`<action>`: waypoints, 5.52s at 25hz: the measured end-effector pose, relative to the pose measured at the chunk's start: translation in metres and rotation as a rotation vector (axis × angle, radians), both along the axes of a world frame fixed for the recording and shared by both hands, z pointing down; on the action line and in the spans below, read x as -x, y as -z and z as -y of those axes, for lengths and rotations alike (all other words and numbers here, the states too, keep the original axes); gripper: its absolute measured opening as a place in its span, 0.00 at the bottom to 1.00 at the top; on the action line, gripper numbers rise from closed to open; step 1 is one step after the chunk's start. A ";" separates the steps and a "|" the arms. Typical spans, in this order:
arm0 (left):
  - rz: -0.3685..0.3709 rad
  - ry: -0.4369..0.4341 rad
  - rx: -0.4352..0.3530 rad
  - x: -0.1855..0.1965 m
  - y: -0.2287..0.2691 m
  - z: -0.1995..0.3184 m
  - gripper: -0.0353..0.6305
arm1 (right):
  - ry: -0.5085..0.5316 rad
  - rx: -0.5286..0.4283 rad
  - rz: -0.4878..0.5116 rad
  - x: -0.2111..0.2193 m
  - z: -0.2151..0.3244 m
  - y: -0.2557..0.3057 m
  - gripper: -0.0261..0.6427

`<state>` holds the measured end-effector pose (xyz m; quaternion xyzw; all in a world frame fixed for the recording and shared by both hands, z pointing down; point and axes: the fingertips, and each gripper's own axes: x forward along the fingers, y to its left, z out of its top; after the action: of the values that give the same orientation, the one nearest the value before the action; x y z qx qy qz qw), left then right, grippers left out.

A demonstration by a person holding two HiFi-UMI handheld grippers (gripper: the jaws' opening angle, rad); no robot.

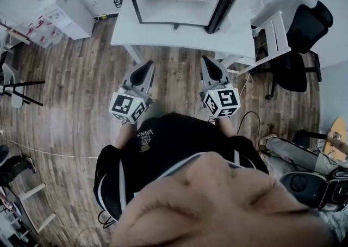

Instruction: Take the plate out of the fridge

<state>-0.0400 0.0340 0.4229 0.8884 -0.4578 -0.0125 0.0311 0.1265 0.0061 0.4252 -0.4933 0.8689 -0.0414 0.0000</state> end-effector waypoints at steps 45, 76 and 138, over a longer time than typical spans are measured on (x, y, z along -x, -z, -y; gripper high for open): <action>-0.035 -0.235 0.012 0.035 0.010 0.205 0.09 | -0.168 0.009 -0.028 0.055 0.179 0.010 0.06; -0.045 -0.295 0.052 0.024 0.004 0.275 0.09 | -0.212 0.004 -0.014 0.056 0.239 0.011 0.06; -0.643 0.000 0.736 0.011 -0.058 0.400 0.29 | -0.069 0.063 0.063 0.010 0.316 -0.005 0.06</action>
<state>-0.0512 -0.3658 0.4813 0.7697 -0.3990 -0.1237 0.4828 0.1167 -0.3096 0.4306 -0.5211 0.8492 -0.0842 0.0136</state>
